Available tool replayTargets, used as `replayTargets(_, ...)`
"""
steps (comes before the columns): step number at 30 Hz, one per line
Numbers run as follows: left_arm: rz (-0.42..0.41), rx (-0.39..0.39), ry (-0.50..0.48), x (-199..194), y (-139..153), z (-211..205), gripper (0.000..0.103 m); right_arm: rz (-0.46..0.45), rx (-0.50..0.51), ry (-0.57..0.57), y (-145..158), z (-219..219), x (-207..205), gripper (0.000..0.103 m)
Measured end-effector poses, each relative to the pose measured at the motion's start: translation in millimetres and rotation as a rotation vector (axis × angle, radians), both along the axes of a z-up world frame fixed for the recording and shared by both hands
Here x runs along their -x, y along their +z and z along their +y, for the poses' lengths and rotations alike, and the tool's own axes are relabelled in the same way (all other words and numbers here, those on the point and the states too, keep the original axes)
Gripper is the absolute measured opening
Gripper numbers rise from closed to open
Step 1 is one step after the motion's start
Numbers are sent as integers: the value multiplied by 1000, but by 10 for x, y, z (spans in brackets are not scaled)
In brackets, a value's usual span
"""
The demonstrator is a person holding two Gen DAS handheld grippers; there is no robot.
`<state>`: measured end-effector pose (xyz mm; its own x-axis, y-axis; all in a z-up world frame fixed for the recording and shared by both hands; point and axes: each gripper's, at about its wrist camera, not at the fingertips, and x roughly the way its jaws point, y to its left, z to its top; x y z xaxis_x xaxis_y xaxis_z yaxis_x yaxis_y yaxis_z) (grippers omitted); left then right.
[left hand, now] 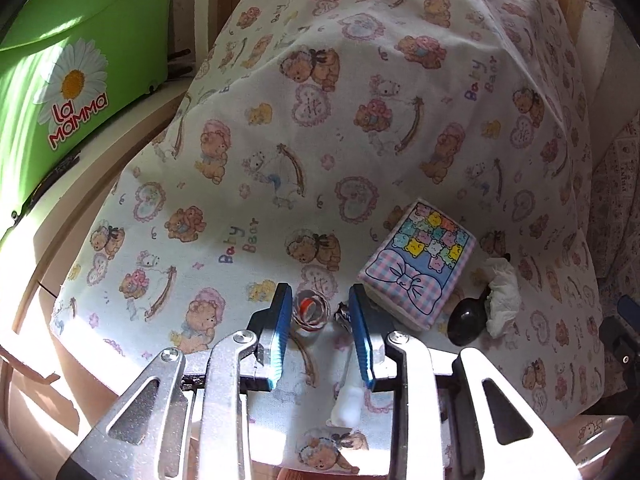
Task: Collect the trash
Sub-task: 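Grasp the red keychain beside the white tube with the left tool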
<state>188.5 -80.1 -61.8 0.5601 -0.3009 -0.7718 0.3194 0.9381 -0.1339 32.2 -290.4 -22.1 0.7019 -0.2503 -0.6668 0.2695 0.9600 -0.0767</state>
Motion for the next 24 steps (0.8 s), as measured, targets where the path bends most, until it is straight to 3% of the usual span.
replayTargets(6,104,68,60,-248,-85,204,27,7,-8,3,-10,5,-28,69)
replayTargets(10,186,102,2,-327,-155,168,26,18,-2,-1,-36,26,-54,69)
replayTargets(13,162,35,-26,-267,-130,64,24,21,2,-5,-48,29,-64,69)
replayTargets(14,174,34,-30,-253,-139,46,10,22,2,-6,-50,28,-67,69)
replayTargets(17,178,53,-9,-220,-115,63,4,23,1,-10,-51,25,-74,69)
replayTargets(20,177,97,-14,-152,-6,104,4,22,0,-7,-54,24,-81,69)
replayTargets(24,114,31,11,-59,168,153,4,24,-22,22,-71,78,-106,69)
